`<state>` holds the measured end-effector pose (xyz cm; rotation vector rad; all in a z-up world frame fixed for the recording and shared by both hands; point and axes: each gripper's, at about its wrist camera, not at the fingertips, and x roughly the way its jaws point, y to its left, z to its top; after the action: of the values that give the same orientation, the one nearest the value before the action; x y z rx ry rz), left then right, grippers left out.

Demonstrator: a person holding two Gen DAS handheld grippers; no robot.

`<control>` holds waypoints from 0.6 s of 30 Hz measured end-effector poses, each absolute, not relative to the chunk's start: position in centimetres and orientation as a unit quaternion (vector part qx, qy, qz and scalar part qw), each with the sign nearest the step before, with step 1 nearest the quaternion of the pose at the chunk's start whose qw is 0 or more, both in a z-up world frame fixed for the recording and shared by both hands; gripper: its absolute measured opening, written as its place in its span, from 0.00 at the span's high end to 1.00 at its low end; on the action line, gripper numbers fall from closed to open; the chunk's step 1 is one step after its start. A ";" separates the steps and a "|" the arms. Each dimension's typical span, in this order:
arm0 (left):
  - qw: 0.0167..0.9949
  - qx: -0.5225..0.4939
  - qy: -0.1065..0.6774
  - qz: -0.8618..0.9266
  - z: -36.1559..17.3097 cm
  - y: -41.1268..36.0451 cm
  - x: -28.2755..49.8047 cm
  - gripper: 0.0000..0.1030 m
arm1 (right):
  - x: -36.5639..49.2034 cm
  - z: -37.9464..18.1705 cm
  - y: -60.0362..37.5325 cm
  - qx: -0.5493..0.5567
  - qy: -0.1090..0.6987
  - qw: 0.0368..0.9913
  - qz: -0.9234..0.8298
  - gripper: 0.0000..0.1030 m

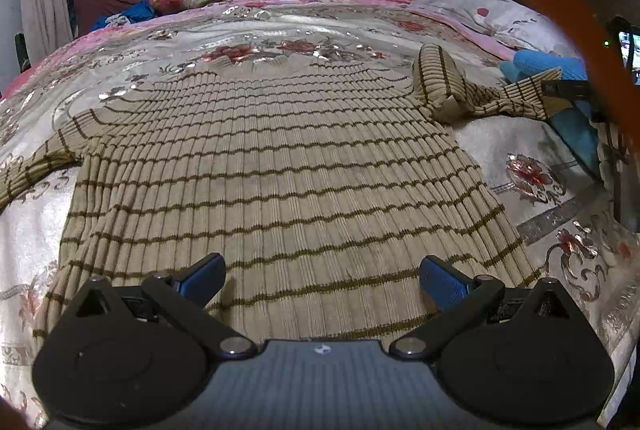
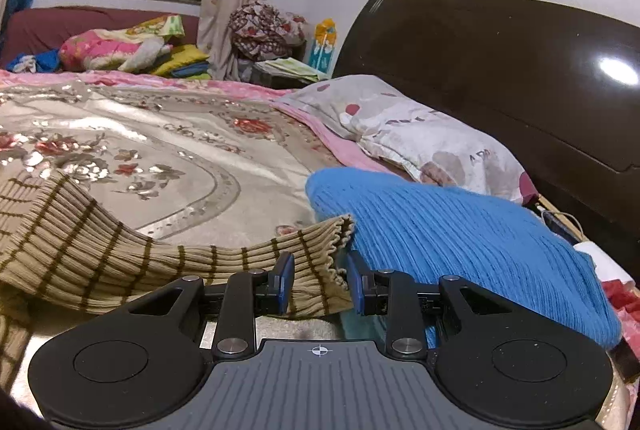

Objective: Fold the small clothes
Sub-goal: 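Move the right gripper to the sleeve cuff by the blue towel and grasp it, then carry the held sleeve across the sweater body with the right gripper and release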

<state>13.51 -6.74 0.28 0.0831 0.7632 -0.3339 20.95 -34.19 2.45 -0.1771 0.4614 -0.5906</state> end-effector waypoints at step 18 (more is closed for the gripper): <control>0.913 0.040 0.377 -0.151 -0.4 -5.6 13.0 0.00 | 20.7 4.2 -35.7 -0.048 0.214 0.934 -0.284 1.00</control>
<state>12.97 -5.60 -0.41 0.0826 0.7770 -0.3113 20.71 -35.66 4.15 -0.0991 0.4370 -0.5804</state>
